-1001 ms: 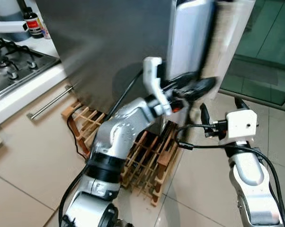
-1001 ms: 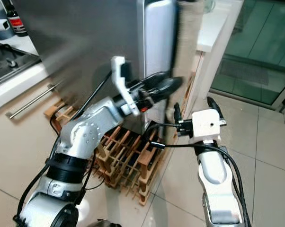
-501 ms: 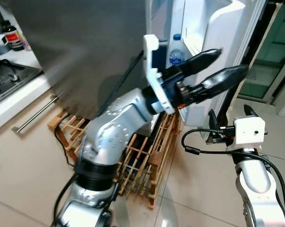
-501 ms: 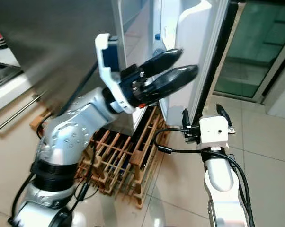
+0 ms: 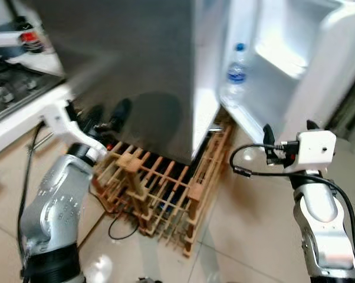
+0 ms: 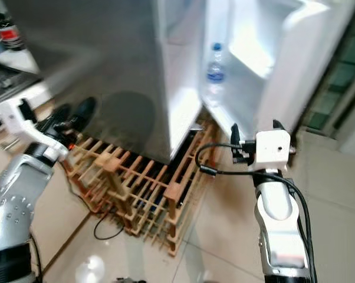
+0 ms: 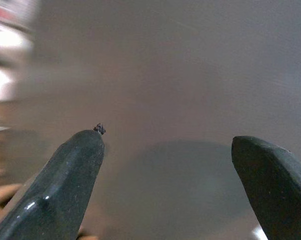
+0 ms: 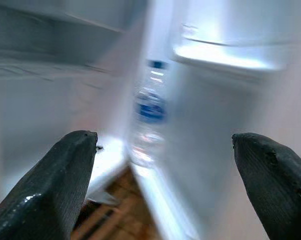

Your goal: Restocking fridge

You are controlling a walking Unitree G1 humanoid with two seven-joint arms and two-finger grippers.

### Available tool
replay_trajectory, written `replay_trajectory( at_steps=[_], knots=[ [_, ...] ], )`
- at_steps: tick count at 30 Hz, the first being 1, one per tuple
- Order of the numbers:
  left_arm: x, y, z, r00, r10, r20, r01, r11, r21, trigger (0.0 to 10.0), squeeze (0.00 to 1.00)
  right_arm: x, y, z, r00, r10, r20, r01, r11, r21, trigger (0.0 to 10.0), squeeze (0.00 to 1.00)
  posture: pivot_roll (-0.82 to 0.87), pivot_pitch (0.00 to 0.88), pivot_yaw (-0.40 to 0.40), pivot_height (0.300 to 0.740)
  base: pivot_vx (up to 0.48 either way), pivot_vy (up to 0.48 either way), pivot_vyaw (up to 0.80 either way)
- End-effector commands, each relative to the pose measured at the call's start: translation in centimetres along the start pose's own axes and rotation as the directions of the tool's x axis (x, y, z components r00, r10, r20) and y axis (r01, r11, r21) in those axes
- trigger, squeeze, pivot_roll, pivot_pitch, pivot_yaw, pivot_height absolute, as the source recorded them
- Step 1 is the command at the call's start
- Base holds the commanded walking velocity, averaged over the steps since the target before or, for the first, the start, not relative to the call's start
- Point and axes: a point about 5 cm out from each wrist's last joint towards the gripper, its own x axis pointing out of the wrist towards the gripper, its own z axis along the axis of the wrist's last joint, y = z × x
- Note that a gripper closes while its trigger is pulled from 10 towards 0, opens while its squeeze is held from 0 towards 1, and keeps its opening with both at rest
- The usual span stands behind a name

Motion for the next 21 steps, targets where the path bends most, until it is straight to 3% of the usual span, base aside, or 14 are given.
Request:
replay_trajectory(
  at_steps=[1,3,7,21],
  knots=[
    [0.1,-0.9,0.4,0.999,0.007,0.032,-0.008,0.999,0.033,10.0,0.00,0.3,0.4,-0.1,1.000,0.026,-0.006,-0.025,1.000,0.015,10.0,0.00,-0.10,0.000,0.053,0.740,0.000,-0.472,0.68],
    [0.4,-1.8,0.2,0.999,0.026,0.045,-0.030,0.996,0.087,10.0,0.00,0.5,0.7,0.0,0.999,0.043,-0.001,-0.043,0.999,0.016,10.0,0.00,-0.11,0.000,0.053,0.740,0.000,-0.472,0.68],
    [0.9,-2.7,-0.2,0.999,0.023,0.033,-0.026,0.994,0.104,10.0,0.00,0.5,0.7,0.0,0.999,0.043,-0.001,-0.043,0.999,0.018,10.0,0.00,-0.11,0.000,0.059,0.740,0.000,-0.472,0.68],
    [2.1,-4.1,-1.2,0.999,0.027,-0.017,-0.023,0.981,0.194,10.0,0.00,0.2,0.9,-0.3,0.999,0.046,-0.008,-0.046,0.999,0.014,10.0,0.00,-0.14,0.000,0.081,0.740,0.000,-0.464,0.62]
  ],
)
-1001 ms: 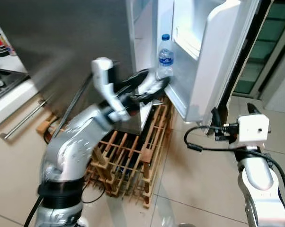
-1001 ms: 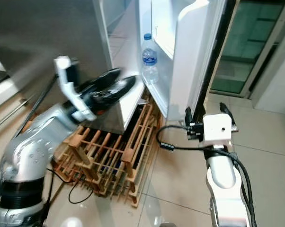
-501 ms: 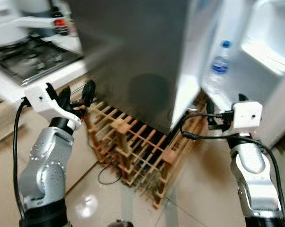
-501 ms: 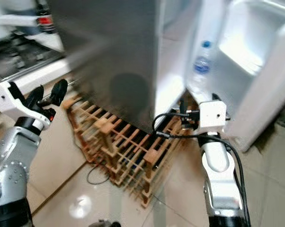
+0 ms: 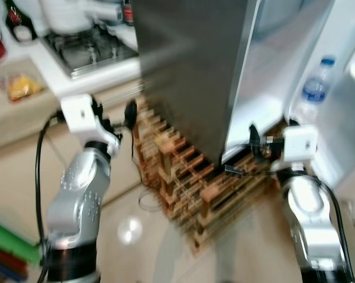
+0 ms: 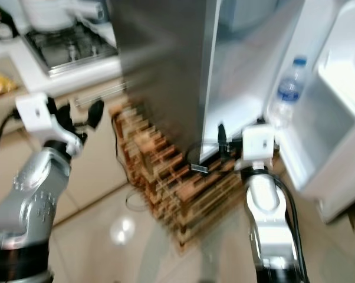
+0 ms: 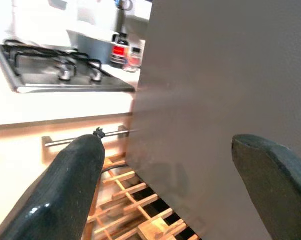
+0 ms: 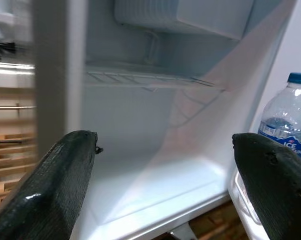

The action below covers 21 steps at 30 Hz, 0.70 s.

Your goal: Restocking fridge

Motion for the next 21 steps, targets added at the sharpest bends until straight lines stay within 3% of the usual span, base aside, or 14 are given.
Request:
replay_trajectory(
  at_steps=[1,5,11,15,18,19,21],
  knots=[
    [0.3,-0.9,0.2,1.000,-0.021,0.012,0.020,1.000,0.019,10.0,0.00,-0.2,-0.4,-0.1,1.000,-0.009,-0.009,0.009,1.000,-0.002,10.0,0.00,-0.14,0.000,0.082,0.740,0.000,0.000,0.00],
    [0.5,-1.3,0.1,0.999,-0.036,0.005,0.036,0.999,0.037,10.0,0.00,-0.4,-0.7,-0.2,1.000,-0.014,-0.012,0.014,1.000,-0.004,10.0,0.00,-0.15,0.000,0.085,0.740,0.000,0.000,0.00],
    [0.5,-1.2,-0.1,1.000,-0.030,0.002,0.030,0.999,-0.015,10.0,0.00,-1.1,-1.8,-0.2,0.998,-0.053,-0.034,0.053,0.999,-0.007,10.0,0.00,-0.16,0.000,0.083,0.740,0.000,0.000,0.00],
    [0.4,-1.4,-0.3,0.999,-0.051,-0.006,0.050,0.998,-0.037,10.0,0.00,-2.7,-6.0,-2.0,0.969,-0.202,-0.146,0.199,0.979,-0.029,10.0,0.00,-0.17,0.000,0.084,0.740,0.000,0.000,0.00],
    [0.3,-1.7,-0.4,0.998,-0.065,-0.012,0.064,0.997,-0.049,10.0,0.00,-3.5,-9.9,-3.2,0.916,-0.337,-0.218,0.319,0.941,-0.114,10.0,0.00,-0.18,0.000,0.091,0.740,0.000,0.000,0.00],
    [0.3,-1.7,-0.4,0.998,-0.065,-0.012,0.064,0.997,-0.049,10.0,0.00,-3.5,-9.9,-3.2,0.916,-0.337,-0.218,0.319,0.941,-0.114,10.0,0.00,-0.18,0.000,0.091,0.740,0.000,0.000,0.00],
    [0.3,-1.9,-0.6,0.997,-0.073,-0.019,0.072,0.996,-0.054,10.0,0.00,-4.1,-14.1,-3.3,0.841,-0.493,-0.221,0.458,0.868,-0.194,10.0,0.00,-0.18,0.000,0.092,0.740,0.000,0.000,0.00]
  ],
)
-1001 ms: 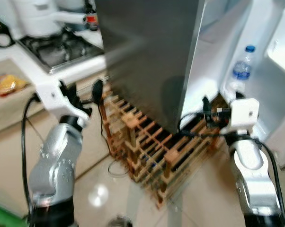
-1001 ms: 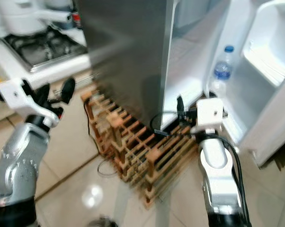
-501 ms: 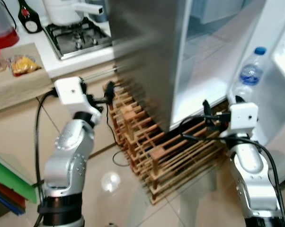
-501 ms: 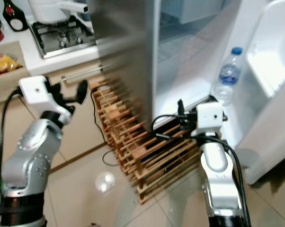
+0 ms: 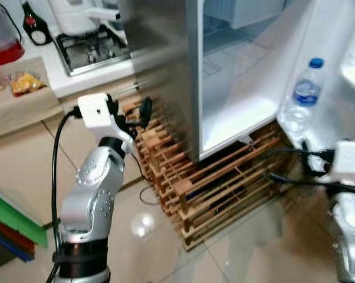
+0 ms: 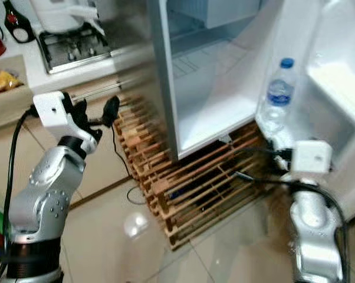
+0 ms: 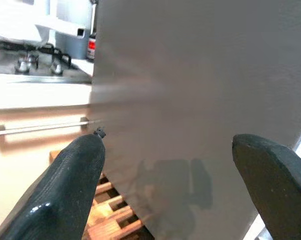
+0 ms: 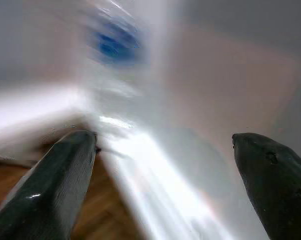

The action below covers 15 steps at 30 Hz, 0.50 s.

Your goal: Restocking fridge

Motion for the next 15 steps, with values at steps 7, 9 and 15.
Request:
replay_trajectory(
  at_steps=[7,9,15],
  knots=[
    [0.5,-0.2,-0.1,1.000,-0.012,-0.001,0.012,0.999,0.051,10.0,0.00,0.4,1.2,4.6,0.980,0.060,0.192,-0.062,0.998,0.002,10.0,0.00,-0.20,0.000,0.095,0.740,0.000,0.000,0.00],
    [0.8,-0.2,-0.2,1.000,-0.019,0.006,0.019,0.997,0.079,10.0,0.00,-0.5,5.5,5.2,0.954,0.210,0.216,-0.230,0.970,0.073,10.0,0.00,-0.19,0.000,0.091,0.740,0.000,0.000,0.65],
    [1.2,0.0,-0.5,1.000,-0.017,-0.001,0.017,0.995,0.094,10.0,0.00,-1.8,11.2,5.8,0.883,0.400,0.248,-0.448,0.875,0.183,10.0,0.00,-0.18,0.000,0.097,0.740,0.000,0.000,0.70]
  ],
)
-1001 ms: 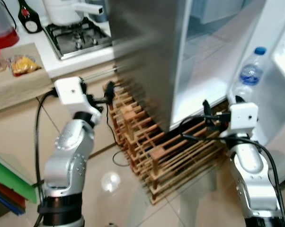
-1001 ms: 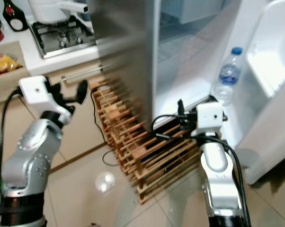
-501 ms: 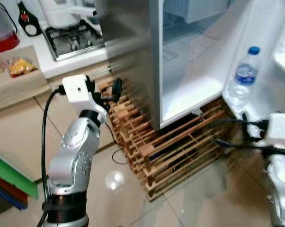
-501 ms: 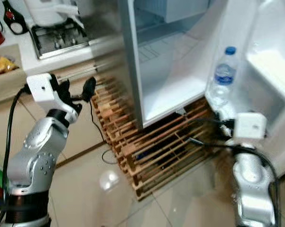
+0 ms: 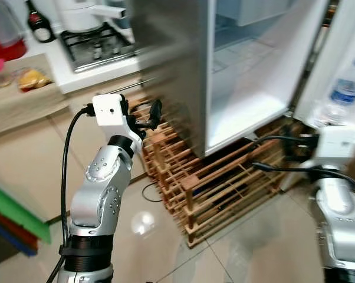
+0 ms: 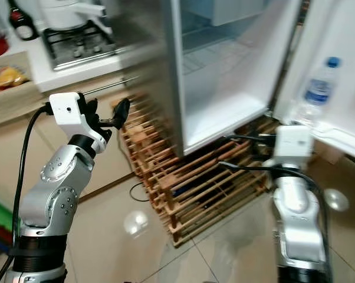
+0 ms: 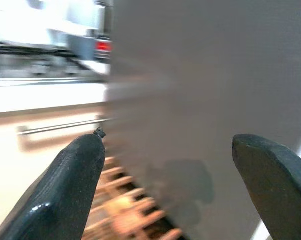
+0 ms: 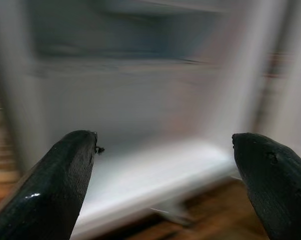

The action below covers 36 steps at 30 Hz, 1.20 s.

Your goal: Restocking fridge

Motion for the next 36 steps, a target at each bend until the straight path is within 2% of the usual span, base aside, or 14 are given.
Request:
replay_trajectory(
  at_steps=[1,4,8,9,12,15,20,23,24,26,29,31,34,36],
  knots=[
    [0.3,0.1,0.2,1.000,-0.001,0.005,0.001,1.000,0.024,10.0,0.00,0.2,1.2,0.3,0.998,0.062,0.014,-0.062,0.997,0.038,10.0,0.00,-0.18,0.000,0.098,0.740,0.000,0.000,0.68],
    [0.4,-0.1,-0.5,1.000,0.013,-0.028,-0.013,1.000,0.011,10.0,0.00,0.4,1.9,0.2,0.996,0.087,0.008,-0.087,0.994,0.069,10.0,0.00,-0.18,0.000,0.103,0.740,0.000,0.000,0.68],
    [0.1,-0.3,-1.1,1.000,0.008,-0.015,-0.007,0.998,0.056,10.0,0.00,0.5,2.1,0.4,0.995,0.101,0.011,-0.101,0.993,0.068,10.0,0.00,-0.18,0.000,0.101,0.740,0.000,0.000,0.68],
    [0.0,0.1,-1.5,0.999,0.038,-0.036,-0.036,0.998,0.056,10.0,0.00,0.6,1.9,0.3,0.995,0.098,0.009,-0.098,0.993,0.069,10.0,0.00,-0.18,0.000,0.100,0.740,0.000,0.000,0.68],
    [-1.2,2.8,-3.2,0.980,0.180,-0.082,-0.166,0.974,0.157,10.0,0.00,0.2,1.3,-0.3,0.997,0.081,-0.014,-0.081,0.995,0.058,10.0,0.00,-0.17,0.000,0.077,0.740,0.000,0.000,0.68],
    [-3.4,5.6,-4.9,0.951,0.271,-0.146,-0.232,0.943,0.240,10.0,0.00,-0.4,0.5,-1.1,0.998,0.049,-0.048,-0.046,0.997,0.062,10.0,0.00,-0.13,0.000,0.042,0.740,0.000,0.000,0.68],
    [-5.8,7.5,-5.7,0.932,0.332,-0.148,-0.285,0.920,0.269,10.0,0.00,-1.3,0.0,-3.6,0.992,0.019,-0.125,-0.016,1.000,0.026,10.0,0.00,-0.08,0.000,0.015,0.740,0.000,0.000,0.66],
    [-6.5,6.9,-4.9,0.949,0.291,-0.121,-0.247,0.925,0.289,10.0,0.00,-1.8,0.1,-4.3,0.987,0.008,-0.159,-0.005,1.000,0.014,10.0,0.00,-0.06,0.000,-0.004,0.740,0.000,0.000,0.64],
    [-7.2,5.9,-4.2,0.976,0.186,-0.117,-0.137,0.932,0.336,10.0,0.00,-2.5,0.3,-4.6,0.984,0.014,-0.180,-0.015,1.000,-0.009,10.0,0.00,-0.04,0.000,-0.012,0.740,0.000,0.000,0.64],
    [-8.5,5.8,-4.8,0.976,0.120,-0.184,-0.056,0.945,0.321,10.0,0.00,-3.6,0.2,-5.3,0.976,0.013,-0.216,-0.017,1.000,-0.019,10.0,0.00,-0.03,0.000,-0.011,0.740,0.000,0.000,0.64],
    [-9.1,6.4,-5.9,0.958,0.166,-0.232,-0.102,0.958,0.267,10.0,0.00,-4.7,0.1,-6.4,0.967,0.013,-0.253,-0.019,1.000,-0.018,10.0,0.00,-0.03,0.000,-0.005,0.740,0.000,0.000,0.64],
    [-7.9,5.3,-5.4,0.970,0.162,-0.181,-0.118,0.965,0.233,10.0,0.00,-4.2,0.8,-6.1,0.974,0.034,-0.224,-0.038,0.999,-0.015,10.0,0.00,-0.05,0.000,0.000,0.740,0.000,0.000,0.64],
    [-7.1,4.6,-4.9,0.978,0.146,-0.147,-0.106,0.963,0.249,10.0,0.00,-3.6,1.2,-5.6,0.979,0.052,-0.198,-0.055,0.998,-0.013,10.0,0.00,-0.05,0.000,0.001,0.740,0.000,0.000,0.64],
    [-5.8,3.5,-3.8,0.990,0.100,-0.096,-0.072,0.962,0.264,10.0,0.00,-2.1,1.9,-4.4,0.987,0.079,-0.143,-0.080,0.997,-0.001,10.0,0.00,-0.06,0.000,0.008,0.740,0.000,0.000,0.64]
  ],
)
